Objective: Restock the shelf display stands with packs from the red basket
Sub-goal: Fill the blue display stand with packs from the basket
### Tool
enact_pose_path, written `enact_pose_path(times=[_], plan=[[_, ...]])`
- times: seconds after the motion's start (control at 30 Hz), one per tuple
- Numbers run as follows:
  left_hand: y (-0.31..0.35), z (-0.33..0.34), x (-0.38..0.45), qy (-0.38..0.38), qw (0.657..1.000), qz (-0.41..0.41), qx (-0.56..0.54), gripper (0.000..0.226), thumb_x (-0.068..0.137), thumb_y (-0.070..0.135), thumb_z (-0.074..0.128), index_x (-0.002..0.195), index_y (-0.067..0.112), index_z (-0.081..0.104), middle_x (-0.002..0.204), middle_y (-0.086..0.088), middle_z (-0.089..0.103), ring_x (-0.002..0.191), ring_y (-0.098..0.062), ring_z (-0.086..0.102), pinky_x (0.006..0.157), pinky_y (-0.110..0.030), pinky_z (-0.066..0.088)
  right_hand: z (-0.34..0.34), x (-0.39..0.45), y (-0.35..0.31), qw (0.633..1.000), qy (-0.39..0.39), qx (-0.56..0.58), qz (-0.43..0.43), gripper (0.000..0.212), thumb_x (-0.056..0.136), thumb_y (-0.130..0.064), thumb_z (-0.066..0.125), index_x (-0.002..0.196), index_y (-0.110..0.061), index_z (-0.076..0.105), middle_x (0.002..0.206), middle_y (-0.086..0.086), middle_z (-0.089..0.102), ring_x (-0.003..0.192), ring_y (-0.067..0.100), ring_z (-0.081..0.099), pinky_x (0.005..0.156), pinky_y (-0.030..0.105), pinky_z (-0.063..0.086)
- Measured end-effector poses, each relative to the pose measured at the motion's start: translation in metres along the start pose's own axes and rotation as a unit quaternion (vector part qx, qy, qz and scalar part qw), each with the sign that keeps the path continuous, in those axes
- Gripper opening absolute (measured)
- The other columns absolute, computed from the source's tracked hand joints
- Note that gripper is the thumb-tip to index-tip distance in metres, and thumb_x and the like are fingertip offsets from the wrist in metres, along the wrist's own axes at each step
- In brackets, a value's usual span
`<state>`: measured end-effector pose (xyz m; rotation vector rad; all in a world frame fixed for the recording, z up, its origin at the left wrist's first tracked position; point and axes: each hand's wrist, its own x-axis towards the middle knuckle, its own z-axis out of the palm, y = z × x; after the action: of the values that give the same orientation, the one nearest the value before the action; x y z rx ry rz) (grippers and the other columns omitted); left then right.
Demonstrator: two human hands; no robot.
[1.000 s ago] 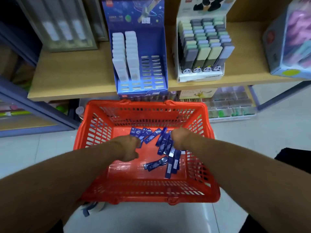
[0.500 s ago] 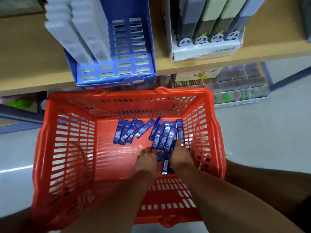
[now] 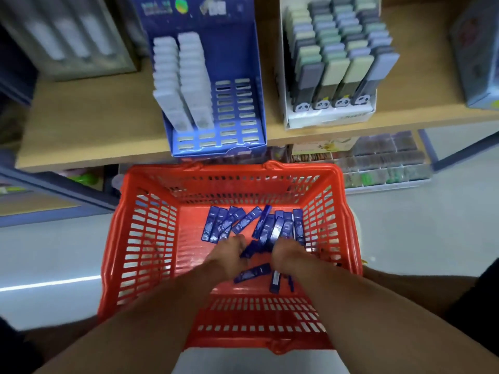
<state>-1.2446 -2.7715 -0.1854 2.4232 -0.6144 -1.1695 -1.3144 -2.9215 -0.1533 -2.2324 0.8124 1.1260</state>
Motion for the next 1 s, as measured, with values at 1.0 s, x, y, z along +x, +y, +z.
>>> enact_pose_path(times=[1.0], plan=[[0.112, -0.24, -0.128, 0.313, 0.913, 0.25, 0.074, 0.012, 0.1, 0.034, 0.056, 0.099, 0.022, 0.053, 0.097, 0.004, 0.061, 0.091, -0.018, 0.057, 0.079, -0.037, 0.046, -0.243, -0.14, -0.093, 0.842, 0.412, 0.145, -0.317, 0.015, 0.096, -0.018, 0.065, 0.108, -0.026, 0.068, 0.094, -0.008, 0.068, 0.08, 0.001, 0.061, 0.06, 0.009, 0.039]])
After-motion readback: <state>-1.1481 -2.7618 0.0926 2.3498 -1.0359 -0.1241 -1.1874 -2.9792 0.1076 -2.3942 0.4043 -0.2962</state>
